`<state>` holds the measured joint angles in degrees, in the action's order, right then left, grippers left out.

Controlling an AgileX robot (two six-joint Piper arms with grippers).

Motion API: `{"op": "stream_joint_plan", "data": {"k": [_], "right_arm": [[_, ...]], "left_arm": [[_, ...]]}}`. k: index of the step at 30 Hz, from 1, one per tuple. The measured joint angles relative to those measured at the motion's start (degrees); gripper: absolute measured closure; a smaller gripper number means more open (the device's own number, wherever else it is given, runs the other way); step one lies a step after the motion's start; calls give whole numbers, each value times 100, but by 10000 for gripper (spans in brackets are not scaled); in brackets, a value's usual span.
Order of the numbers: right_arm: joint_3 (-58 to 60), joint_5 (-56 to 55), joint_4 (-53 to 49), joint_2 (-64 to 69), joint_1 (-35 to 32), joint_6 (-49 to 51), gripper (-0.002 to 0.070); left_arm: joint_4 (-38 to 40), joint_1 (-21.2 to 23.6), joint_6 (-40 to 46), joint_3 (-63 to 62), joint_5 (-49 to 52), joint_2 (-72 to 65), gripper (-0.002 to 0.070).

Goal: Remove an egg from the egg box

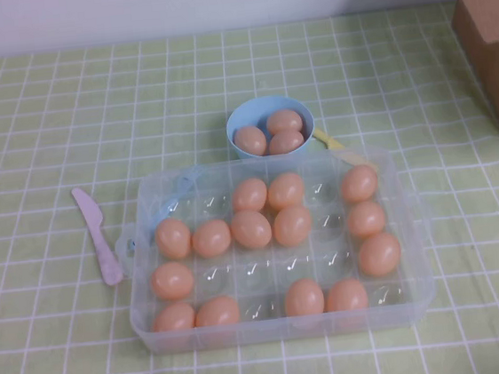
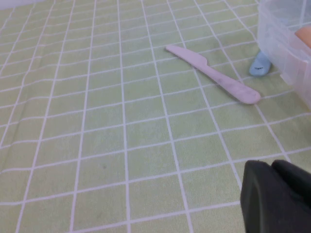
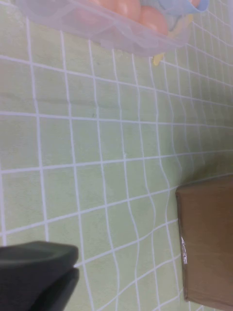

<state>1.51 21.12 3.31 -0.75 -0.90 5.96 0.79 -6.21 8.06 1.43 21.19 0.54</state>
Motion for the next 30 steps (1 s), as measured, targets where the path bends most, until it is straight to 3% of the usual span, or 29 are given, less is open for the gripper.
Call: {"op": "stream_joint_plan", "data": {"k": [23,27,30], "right_arm": [[0,0,58,0,0,0,695],[0,0,554,0,0,0,695],[0,0,1516,0,0,0,695]], "left_arm": [[0,0,0,0,0,0,678],[0,0,0,0,0,0,678],[0,0,0,0,0,0,678]]}}
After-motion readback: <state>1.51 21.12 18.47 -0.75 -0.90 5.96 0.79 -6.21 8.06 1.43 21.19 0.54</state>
